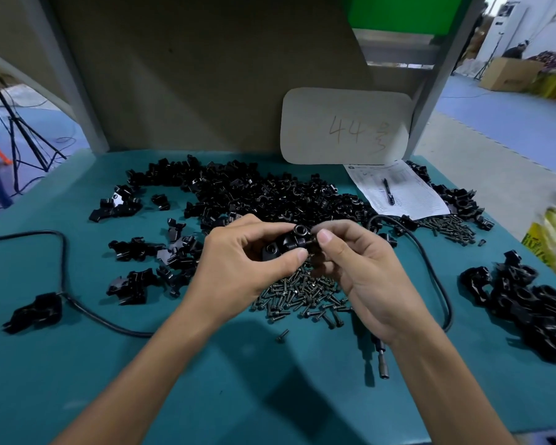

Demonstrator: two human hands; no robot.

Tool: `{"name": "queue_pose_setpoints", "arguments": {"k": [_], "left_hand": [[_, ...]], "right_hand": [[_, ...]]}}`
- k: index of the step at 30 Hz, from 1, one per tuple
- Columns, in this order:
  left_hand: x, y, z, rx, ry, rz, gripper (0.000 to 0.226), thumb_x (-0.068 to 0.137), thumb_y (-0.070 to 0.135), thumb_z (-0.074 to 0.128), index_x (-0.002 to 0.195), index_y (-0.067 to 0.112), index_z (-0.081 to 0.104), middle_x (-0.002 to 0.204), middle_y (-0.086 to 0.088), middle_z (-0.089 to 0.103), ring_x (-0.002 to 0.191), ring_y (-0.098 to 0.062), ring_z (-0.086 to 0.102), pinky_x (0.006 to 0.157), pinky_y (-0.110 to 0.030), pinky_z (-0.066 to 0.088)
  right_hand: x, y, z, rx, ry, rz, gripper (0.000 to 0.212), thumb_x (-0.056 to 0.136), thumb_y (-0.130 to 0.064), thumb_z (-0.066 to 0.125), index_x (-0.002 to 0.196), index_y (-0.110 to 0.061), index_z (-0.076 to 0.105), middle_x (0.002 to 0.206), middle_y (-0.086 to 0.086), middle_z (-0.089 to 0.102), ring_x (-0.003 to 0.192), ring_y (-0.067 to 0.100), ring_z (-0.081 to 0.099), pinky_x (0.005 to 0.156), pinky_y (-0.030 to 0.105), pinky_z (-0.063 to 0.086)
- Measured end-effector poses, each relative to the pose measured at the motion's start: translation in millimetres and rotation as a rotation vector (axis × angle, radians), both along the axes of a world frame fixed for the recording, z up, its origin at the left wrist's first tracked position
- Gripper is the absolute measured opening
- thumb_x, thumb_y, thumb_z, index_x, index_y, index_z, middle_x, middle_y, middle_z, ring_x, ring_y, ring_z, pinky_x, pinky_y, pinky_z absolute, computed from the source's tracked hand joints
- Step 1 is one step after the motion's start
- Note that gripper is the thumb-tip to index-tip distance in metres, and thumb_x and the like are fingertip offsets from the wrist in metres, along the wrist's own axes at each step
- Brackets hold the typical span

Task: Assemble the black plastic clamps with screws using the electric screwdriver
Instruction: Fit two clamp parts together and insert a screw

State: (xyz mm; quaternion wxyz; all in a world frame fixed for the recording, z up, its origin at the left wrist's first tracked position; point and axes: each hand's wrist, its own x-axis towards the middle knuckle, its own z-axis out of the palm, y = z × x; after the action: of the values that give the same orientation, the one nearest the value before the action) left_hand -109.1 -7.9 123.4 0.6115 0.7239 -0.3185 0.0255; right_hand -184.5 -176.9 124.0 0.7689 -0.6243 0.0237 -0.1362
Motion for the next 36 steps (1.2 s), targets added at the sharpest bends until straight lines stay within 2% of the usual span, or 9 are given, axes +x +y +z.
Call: {"name": "queue_pose_setpoints", "arguments": {"k": [8,14,20,23,26,28,30,33,36], "left_hand": [[1.8,0.4,-3.0,0.011,-0.002,0.002,0.03,0.074,0.032,0.086,0.104,0.029,0.079,0.086,0.004,0.066,0.073,-0.012,0.063,0.067,-0.019,0.049],[2.7,1.6,-1.9,0.018,-0.049,-0.02,0.032,0.076,0.031,0.088,0.107,0.029,0.079,0.089,0.007,0.067,0.073,-0.012,0.065,0.068,-0.018,0.05],[3.1,3.7,-3.7,0.021,-0.054,-0.041,0.032,0.074,0.035,0.085,0.104,0.031,0.079,0.086,0.004,0.067,0.074,-0.017,0.064,0.068,-0.026,0.052],[2.9,4.4,-5.3,0.021,-0.038,-0.044,0.032,0.073,0.034,0.086,0.104,0.033,0.078,0.087,0.004,0.067,0.074,-0.015,0.065,0.068,-0.022,0.051],[2.0,3.4,-6.4,0.032,-0.037,-0.038,0.032,0.072,0.035,0.087,0.103,0.035,0.077,0.086,0.005,0.067,0.075,-0.015,0.066,0.069,-0.023,0.052],[2.9,3.4,-7.1,0.024,-0.011,-0.032,0.032,0.072,0.037,0.089,0.102,0.034,0.078,0.086,0.002,0.068,0.076,-0.02,0.066,0.069,-0.033,0.055],[3.9,4.1,-6.9,0.02,0.015,-0.028,0.034,0.07,0.039,0.087,0.102,0.031,0.078,0.086,-0.001,0.068,0.077,-0.023,0.065,0.069,-0.038,0.055],[3.5,3.9,-6.1,0.036,-0.007,-0.033,0.035,0.071,0.04,0.089,0.103,0.033,0.078,0.087,0.001,0.068,0.076,-0.02,0.066,0.071,-0.038,0.055],[3.3,4.1,-6.3,0.033,-0.027,-0.04,0.034,0.071,0.041,0.086,0.103,0.036,0.077,0.088,0.003,0.069,0.078,-0.021,0.067,0.073,-0.038,0.057]], "right_hand": [[-3.3,-10.9,3.0,-0.451,-0.033,0.017,0.016,0.099,-0.029,0.061,0.097,-0.016,0.07,0.078,-0.01,0.064,0.072,0.005,0.059,0.069,0.019,0.051],[-1.5,-10.9,10.6,-0.739,0.005,0.057,0.036,0.106,-0.047,0.043,0.074,-0.033,0.049,0.066,-0.013,0.043,0.062,0.005,0.039,0.058,0.028,0.036],[2.3,-13.6,16.0,-0.705,0.067,0.19,0.041,0.11,-0.035,0.043,0.071,-0.02,0.044,0.064,-0.012,0.041,0.06,0.008,0.038,0.055,0.02,0.035],[2.1,-12.7,15.5,-0.663,0.069,0.204,0.041,0.103,-0.047,0.039,0.068,-0.026,0.046,0.062,-0.012,0.044,0.058,0.006,0.041,0.053,0.019,0.037],[0.6,-17.0,14.9,-0.69,0.053,0.205,0.036,0.103,-0.045,0.041,0.083,-0.017,0.048,0.069,-0.007,0.044,0.063,0.011,0.042,0.055,0.025,0.039],[-1.2,-21.5,14.7,-0.782,0.039,0.238,0.022,0.107,-0.039,0.045,0.097,-0.02,0.052,0.074,-0.011,0.045,0.068,0.012,0.043,0.062,0.035,0.042],[-2.0,-23.9,14.9,-0.803,0.013,0.262,0.012,0.107,-0.034,0.047,0.104,-0.023,0.052,0.077,-0.016,0.046,0.072,0.008,0.042,0.065,0.033,0.042],[1.0,-21.3,15.1,-0.833,-0.006,0.209,0.029,0.105,-0.041,0.044,0.091,-0.016,0.053,0.072,-0.014,0.045,0.066,0.005,0.041,0.061,0.025,0.037],[4.7,-15.4,12.0,-0.862,-0.016,0.156,0.042,0.103,-0.047,0.04,0.079,-0.013,0.048,0.067,-0.011,0.043,0.063,0.006,0.041,0.058,0.029,0.037]]}}
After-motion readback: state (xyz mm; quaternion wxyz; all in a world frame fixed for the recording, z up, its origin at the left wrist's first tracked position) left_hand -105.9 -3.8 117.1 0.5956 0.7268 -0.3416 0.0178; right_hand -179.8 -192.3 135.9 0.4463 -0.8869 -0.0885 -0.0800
